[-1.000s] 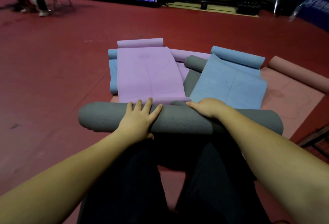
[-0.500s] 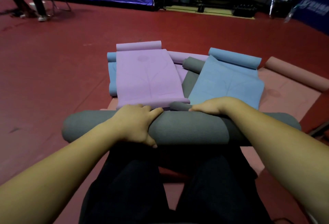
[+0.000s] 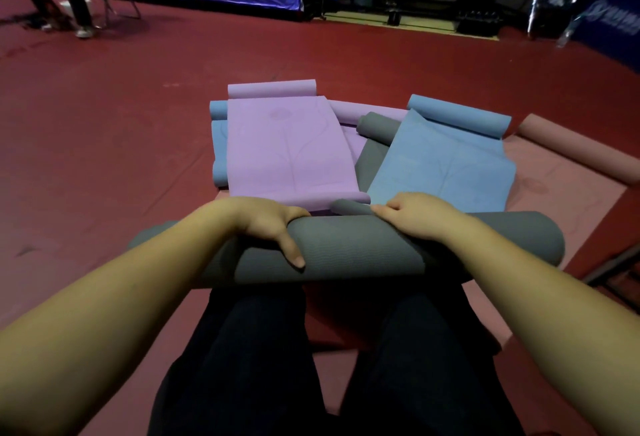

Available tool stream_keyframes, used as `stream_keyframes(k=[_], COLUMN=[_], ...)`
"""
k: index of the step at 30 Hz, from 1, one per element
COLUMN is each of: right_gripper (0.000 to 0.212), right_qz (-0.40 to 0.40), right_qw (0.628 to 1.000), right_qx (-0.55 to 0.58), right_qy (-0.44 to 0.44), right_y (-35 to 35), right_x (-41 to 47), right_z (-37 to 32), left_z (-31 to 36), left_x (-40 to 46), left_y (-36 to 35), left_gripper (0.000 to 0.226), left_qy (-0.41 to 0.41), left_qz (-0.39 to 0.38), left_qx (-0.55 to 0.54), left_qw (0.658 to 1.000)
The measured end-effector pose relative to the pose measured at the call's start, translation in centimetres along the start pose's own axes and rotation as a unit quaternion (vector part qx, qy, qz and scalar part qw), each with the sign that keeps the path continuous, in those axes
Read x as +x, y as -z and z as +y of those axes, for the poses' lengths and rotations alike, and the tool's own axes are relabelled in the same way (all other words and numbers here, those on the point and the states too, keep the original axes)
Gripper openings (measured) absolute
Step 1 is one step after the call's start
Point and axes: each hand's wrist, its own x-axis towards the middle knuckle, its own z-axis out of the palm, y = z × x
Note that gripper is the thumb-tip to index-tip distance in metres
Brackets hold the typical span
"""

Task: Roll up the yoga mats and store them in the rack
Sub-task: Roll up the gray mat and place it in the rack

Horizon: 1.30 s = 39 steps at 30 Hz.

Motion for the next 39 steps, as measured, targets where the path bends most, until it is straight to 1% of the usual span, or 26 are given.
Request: stream_keyframes(k=[2, 5, 7, 10, 12, 14, 15, 18, 19, 20, 21, 22, 23, 25, 28, 31, 35, 39], right_gripper=[0.059, 0.063, 0.065, 0.069, 0.072, 0.075, 0.077, 0.083, 0.081, 0.078, 0.075, 0.073, 0.071, 0.066, 0.069, 0.072, 0.078, 0.085], right_qz=[0.017, 0.043, 0.038, 0.024, 0.01, -0.017, -0.034, -0.078, -0.093, -0.107, -0.12, -0.132, -0.143, -0.156, -0.146, -0.095, -0.032, -0.034], right_qw=[1.0, 0.998, 0.998, 0.998, 0.999, 0.999, 0.998, 0.993, 0.991, 0.989, 0.987, 0.985, 0.983, 0.98, 0.982, 0.988, 0.995, 0.998], right_qx=[-0.003, -0.035, -0.042, -0.041, -0.034, -0.018, -0.009, 0.024, 0.037, 0.048, 0.06, 0.072, 0.08, 0.091, 0.088, 0.074, 0.041, 0.004], right_qy=[-0.002, -0.004, -0.021, -0.033, -0.037, -0.047, -0.054, -0.079, -0.085, -0.088, -0.088, -0.087, -0.086, -0.081, -0.084, -0.093, -0.085, -0.061], right_y=[-0.7, -1.2, -1.2, -1.0, -1.0, -0.9, -0.9, -0.5, -0.4, -0.2, -0.1, -0.1, 0.0, 0.0, -0.3, -0.9, -1.6, -1.9], right_x=[-0.8, -1.2, -0.9, -0.1, 0.6, 1.5, 2.1, 3.8, 4.3, 4.7, 5.1, 5.6, 6.1, 6.6, 7.1, 7.1, 6.2, 4.4], right_z=[0.3, 0.1, 0.1, 0.3, 0.4, 0.5, 0.5, 0.6, 0.6, 0.5, 0.5, 0.4, 0.4, 0.2, 0.3, 0.7, 1.1, 0.9], left_z=[0.1, 0.1, 0.0, -0.3, -0.4, -0.6, -0.8, -1.1, -1.1, -1.0, -0.8, -0.6, -0.3, 0.0, -0.1, -0.6, -0.7, -0.5], left_x=[0.9, 1.9, 2.3, 2.5, 2.2, 1.7, 1.5, 0.6, 0.5, 0.4, 0.4, 0.5, 0.8, 1.7, 2.6, 3.0, 3.5, 3.7], left_y=[0.6, 1.1, 1.2, 1.1, 1.2, 1.1, 0.9, -1.7, -3.0, -4.4, -5.6, -6.5, -6.9, -6.7, -5.6, -4.9, -4.2, -3.1], left_gripper=[0.066, 0.071, 0.076, 0.073, 0.076, 0.087, 0.09, 0.08, 0.079, 0.085, 0.096, 0.11, 0.121, 0.129, 0.122, 0.116, 0.113, 0.109], left_qy=[0.002, 0.009, 0.012, -0.002, -0.02, -0.049, -0.06, -0.089, -0.095, -0.087, -0.063, -0.026, 0.013, 0.058, 0.042, 0.024, 0.012, 0.004], left_qz=[-0.027, -0.066, -0.068, -0.044, 0.009, 0.096, 0.144, 0.278, 0.312, 0.335, 0.342, 0.326, 0.3, 0.274, 0.292, 0.284, 0.274, 0.246], left_qx=[-0.047, -0.104, -0.129, -0.141, -0.079, 0.012, 0.036, 0.058, 0.101, 0.169, 0.245, 0.312, 0.353, 0.374, 0.386, 0.38, 0.375, 0.355], left_qw=[0.999, 0.992, 0.989, 0.989, 0.997, 0.994, 0.987, 0.955, 0.94, 0.923, 0.905, 0.892, 0.886, 0.884, 0.874, 0.88, 0.886, 0.902])
